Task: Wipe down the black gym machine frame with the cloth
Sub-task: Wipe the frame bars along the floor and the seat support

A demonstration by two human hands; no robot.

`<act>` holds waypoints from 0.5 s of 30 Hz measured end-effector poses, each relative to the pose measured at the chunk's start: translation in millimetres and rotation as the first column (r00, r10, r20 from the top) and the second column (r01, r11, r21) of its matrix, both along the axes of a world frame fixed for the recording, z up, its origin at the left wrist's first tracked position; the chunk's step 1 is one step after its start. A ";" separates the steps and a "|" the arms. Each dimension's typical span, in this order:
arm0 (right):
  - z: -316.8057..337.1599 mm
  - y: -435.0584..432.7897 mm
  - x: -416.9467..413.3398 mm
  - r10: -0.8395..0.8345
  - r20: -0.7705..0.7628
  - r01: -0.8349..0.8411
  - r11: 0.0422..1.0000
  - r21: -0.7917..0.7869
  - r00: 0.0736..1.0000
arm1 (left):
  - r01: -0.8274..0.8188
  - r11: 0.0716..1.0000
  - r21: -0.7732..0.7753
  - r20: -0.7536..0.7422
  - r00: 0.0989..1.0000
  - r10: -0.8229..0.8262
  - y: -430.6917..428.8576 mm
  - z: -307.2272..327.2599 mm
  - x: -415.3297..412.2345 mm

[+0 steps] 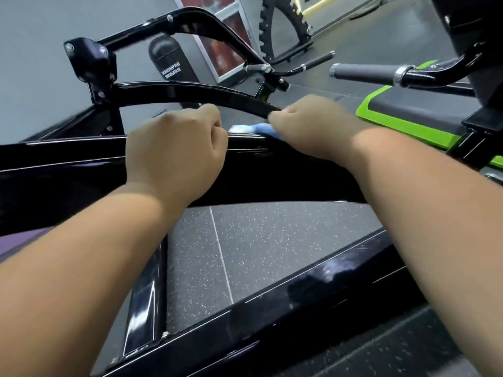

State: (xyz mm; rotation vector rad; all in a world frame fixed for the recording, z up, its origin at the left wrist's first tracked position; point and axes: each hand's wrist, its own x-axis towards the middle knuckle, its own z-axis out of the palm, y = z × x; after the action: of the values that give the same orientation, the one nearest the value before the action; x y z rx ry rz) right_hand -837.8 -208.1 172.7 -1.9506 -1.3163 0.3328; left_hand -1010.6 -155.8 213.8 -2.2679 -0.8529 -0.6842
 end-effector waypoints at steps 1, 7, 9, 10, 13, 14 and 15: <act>-2.1 -1.6 5.7 -0.004 0.067 0.007 0.998 -0.057 0.998 | -0.001 1.000 -0.002 0.001 1.000 0.001 0.6 -0.6 1.4; 19.7 16.4 -15.8 0.164 0.157 -0.165 0.986 -0.002 0.974 | 0.089 0.995 0.035 0.023 0.996 -0.090 4.9 -3.5 5.6; 12.8 18.0 -13.5 0.182 0.130 -0.196 0.974 0.109 0.975 | 0.116 0.992 0.056 0.031 0.993 -0.118 5.9 -3.9 -1.4; 5.1 12.7 -12.1 0.155 0.130 -0.173 0.975 0.137 0.979 | 0.126 0.990 0.070 0.031 0.991 -0.129 5.9 -4.4 -2.9; -45.5 -3.6 -33.2 -0.217 -0.077 0.221 0.788 0.575 0.973 | 0.137 0.982 0.128 0.017 0.990 -0.141 6.7 -8.0 0.5; -60.7 -12.1 -50.9 -0.320 -0.092 0.295 0.674 0.677 0.943 | 0.132 0.983 0.127 0.022 0.990 -0.136 7.0 -8.6 1.1; -74.9 -14.0 -65.3 -0.355 -0.114 0.320 0.597 0.736 0.928 | 0.134 0.983 0.123 0.030 0.990 -0.138 8.6 -9.6 0.6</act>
State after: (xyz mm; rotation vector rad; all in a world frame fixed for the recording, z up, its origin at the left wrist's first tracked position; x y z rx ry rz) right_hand -903.2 -222.0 97.8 -1.4231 -0.8526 -0.4091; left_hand -1010.1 -147.3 204.2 -2.2250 -0.6597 -0.8206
